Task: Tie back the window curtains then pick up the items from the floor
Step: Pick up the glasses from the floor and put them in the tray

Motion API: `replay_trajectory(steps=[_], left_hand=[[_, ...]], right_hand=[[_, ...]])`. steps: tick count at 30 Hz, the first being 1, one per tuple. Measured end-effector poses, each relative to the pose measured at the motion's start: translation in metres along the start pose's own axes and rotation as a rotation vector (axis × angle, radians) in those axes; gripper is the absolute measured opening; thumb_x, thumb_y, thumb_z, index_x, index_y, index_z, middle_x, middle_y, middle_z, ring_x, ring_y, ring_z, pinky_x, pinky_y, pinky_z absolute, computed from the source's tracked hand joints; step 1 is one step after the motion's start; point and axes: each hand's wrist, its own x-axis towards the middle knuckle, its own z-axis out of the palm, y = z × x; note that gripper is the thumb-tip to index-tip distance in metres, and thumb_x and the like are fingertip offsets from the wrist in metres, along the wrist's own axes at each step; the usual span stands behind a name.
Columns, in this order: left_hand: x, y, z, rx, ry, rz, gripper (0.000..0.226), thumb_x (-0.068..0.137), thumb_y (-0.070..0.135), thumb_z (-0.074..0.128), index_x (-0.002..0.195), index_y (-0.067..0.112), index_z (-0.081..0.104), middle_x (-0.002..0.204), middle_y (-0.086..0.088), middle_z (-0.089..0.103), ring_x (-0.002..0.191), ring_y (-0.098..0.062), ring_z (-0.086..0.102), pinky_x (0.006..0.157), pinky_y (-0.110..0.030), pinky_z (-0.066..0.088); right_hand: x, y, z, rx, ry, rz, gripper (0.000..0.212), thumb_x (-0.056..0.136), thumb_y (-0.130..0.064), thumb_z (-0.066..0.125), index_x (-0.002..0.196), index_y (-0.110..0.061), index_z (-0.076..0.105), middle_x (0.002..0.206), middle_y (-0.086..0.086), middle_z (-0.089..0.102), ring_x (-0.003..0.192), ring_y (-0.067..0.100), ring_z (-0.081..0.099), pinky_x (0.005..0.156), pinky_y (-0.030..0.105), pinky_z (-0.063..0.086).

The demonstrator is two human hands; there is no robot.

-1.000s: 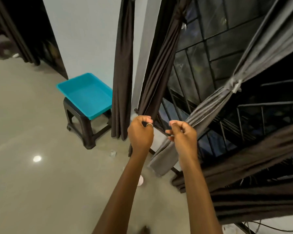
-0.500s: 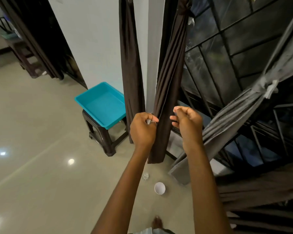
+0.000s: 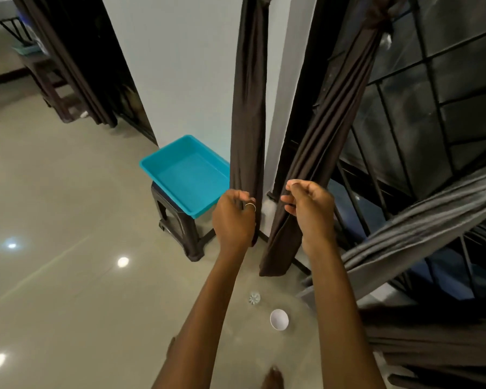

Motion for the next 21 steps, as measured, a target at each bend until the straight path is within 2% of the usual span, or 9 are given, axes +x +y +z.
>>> replay_trajectory(steps=[3, 7, 11, 15, 18, 21], left_hand=[[0.028, -0.021, -0.025, -0.004, -0.027, 0.007, 0.007, 0.095, 0.019, 0.066, 0.091, 0.014, 0.065, 0.086, 0.005, 0.064, 0.079, -0.009, 0.061, 0.073, -0.014, 0.045], [0.073, -0.047, -0.063, 0.002, -0.086, 0.018, 0.009, 0.092, 0.012, 0.068, 0.083, 0.017, 0.068, 0.083, 0.007, 0.065, 0.079, -0.011, 0.064, 0.071, -0.018, 0.053], [0.108, -0.058, -0.097, 0.025, -0.124, 0.012, 0.012, 0.090, 0.015, 0.071, 0.081, 0.023, 0.067, 0.086, 0.008, 0.064, 0.076, -0.005, 0.059, 0.064, -0.007, 0.039], [0.131, -0.072, -0.111, 0.006, -0.164, -0.011, 0.019, 0.093, 0.016, 0.069, 0.078, 0.027, 0.062, 0.076, 0.017, 0.057, 0.070, 0.000, 0.057, 0.062, -0.005, 0.036], [0.141, -0.078, -0.111, -0.022, -0.195, -0.026, 0.014, 0.094, 0.015, 0.067, 0.082, 0.022, 0.065, 0.076, 0.014, 0.058, 0.072, -0.004, 0.059, 0.063, -0.009, 0.042], [0.150, -0.084, -0.104, 0.002, -0.227, -0.021, 0.013, 0.094, 0.014, 0.067, 0.083, 0.021, 0.066, 0.077, 0.012, 0.059, 0.072, -0.004, 0.060, 0.065, -0.009, 0.044]], right_hand=[[-0.009, 0.007, 0.038, -0.033, 0.035, -0.003, 0.009, 0.099, -0.030, 0.062, 0.096, -0.030, 0.070, 0.092, -0.009, 0.075, 0.089, 0.013, 0.073, 0.083, 0.035, 0.060], [-0.032, 0.011, 0.098, -0.024, 0.035, 0.077, 0.012, 0.101, -0.024, 0.061, 0.104, -0.022, 0.072, 0.099, -0.005, 0.075, 0.092, 0.012, 0.073, 0.077, 0.023, 0.054], [-0.049, 0.012, 0.142, -0.025, 0.017, 0.122, 0.013, 0.101, -0.021, 0.060, 0.103, -0.022, 0.073, 0.101, 0.000, 0.076, 0.093, 0.013, 0.073, 0.084, 0.026, 0.057], [-0.052, 0.014, 0.163, -0.043, 0.057, 0.136, 0.013, 0.100, -0.021, 0.061, 0.105, -0.020, 0.073, 0.099, -0.001, 0.075, 0.092, 0.012, 0.073, 0.088, 0.028, 0.058], [-0.050, 0.018, 0.166, -0.059, 0.091, 0.150, 0.014, 0.100, -0.021, 0.061, 0.106, -0.018, 0.074, 0.101, -0.002, 0.076, 0.090, 0.012, 0.073, 0.087, 0.029, 0.059], [-0.046, 0.025, 0.165, -0.047, 0.128, 0.173, 0.013, 0.101, -0.021, 0.060, 0.098, -0.021, 0.073, 0.105, -0.003, 0.075, 0.089, 0.011, 0.072, 0.081, 0.025, 0.055]])
